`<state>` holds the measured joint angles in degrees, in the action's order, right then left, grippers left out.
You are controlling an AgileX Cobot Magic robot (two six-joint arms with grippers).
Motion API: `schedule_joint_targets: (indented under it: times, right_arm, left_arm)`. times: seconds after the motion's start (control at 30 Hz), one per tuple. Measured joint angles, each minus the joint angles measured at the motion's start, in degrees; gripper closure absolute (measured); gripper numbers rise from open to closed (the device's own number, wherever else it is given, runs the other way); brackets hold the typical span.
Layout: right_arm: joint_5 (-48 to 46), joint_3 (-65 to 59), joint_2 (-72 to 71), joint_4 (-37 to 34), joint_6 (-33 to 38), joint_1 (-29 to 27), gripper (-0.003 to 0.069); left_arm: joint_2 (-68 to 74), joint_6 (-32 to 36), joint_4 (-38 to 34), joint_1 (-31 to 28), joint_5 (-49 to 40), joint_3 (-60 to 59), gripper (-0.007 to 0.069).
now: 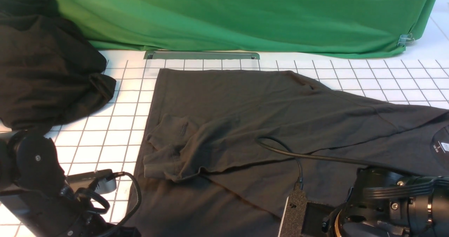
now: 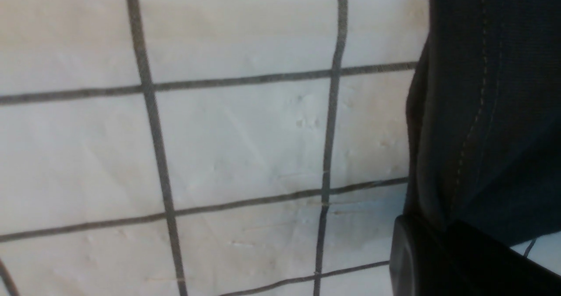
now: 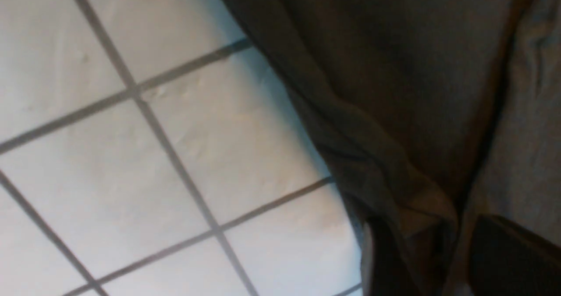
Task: Fold a long-sleeved shirt over a white checkered tablecloth.
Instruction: 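Grasp the near edge of the shirt at its hem and shoulder corners, then fold the black garment in half by bringing its near edge over to the far edge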
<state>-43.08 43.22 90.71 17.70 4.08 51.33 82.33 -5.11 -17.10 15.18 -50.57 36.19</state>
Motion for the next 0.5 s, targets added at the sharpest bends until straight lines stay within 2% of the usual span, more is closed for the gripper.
schedule_joint_targets:
  times: [0.23,0.3,0.43,0.5]
  right_arm:
    - [-0.1,0.3,2.8,0.4,-0.3,0.0,0.0407]
    - [-0.5,0.6,3.2,0.3,-0.3,0.0,0.0438]
    - [-0.5,0.7,3.1,1.0,-0.5,0.1,0.0587]
    - [-1.1,1.1,3.0,1.0,-0.5,0.1,0.0624]
  left_arm:
    - [0.0,0.1,0.0,0.0,0.3,0.0,0.0605]
    - [0.0,0.2,0.0,0.0,0.3,0.0,0.0605]
    - [0.0,1.5,0.0,0.0,-0.8,0.8,0.0605]
    - [0.0,2.0,0.0,0.0,-2.2,2.0,0.0605]
